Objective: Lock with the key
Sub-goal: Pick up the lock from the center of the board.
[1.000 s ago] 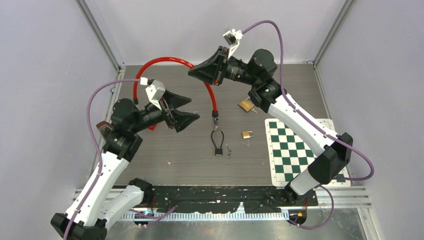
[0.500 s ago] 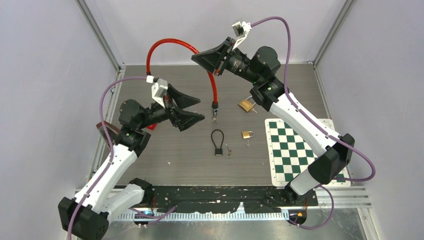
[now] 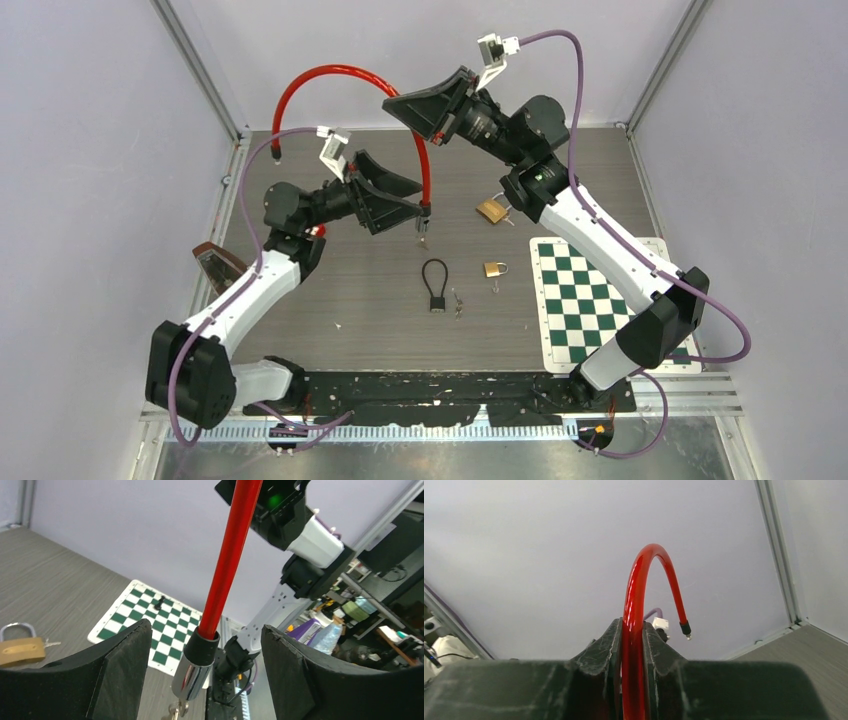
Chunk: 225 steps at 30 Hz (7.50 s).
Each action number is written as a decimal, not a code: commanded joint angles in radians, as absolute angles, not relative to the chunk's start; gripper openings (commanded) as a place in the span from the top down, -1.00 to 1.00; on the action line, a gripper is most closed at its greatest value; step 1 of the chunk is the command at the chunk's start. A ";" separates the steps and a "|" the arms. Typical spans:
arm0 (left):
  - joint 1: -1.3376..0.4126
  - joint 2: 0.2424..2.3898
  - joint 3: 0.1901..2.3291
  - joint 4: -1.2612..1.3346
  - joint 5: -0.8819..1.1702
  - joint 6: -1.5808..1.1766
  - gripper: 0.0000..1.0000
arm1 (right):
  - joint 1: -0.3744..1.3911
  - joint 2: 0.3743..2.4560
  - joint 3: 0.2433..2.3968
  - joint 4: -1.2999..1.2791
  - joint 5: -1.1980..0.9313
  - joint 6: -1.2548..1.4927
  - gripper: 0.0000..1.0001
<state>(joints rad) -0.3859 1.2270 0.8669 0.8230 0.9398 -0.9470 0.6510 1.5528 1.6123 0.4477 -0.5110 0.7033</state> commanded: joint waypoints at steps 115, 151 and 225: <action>-0.467 1.266 1.230 -0.821 0.851 0.162 1.00 | 0.693 1.529 1.728 -0.257 -0.728 0.042 -0.64; -0.490 1.179 1.200 -0.772 0.667 0.040 1.00 | 0.692 1.345 1.343 0.165 -0.037 0.786 0.19; -0.655 1.135 1.608 -0.874 1.188 0.102 1.00 | 0.850 1.998 1.417 0.966 -0.526 0.539 -0.45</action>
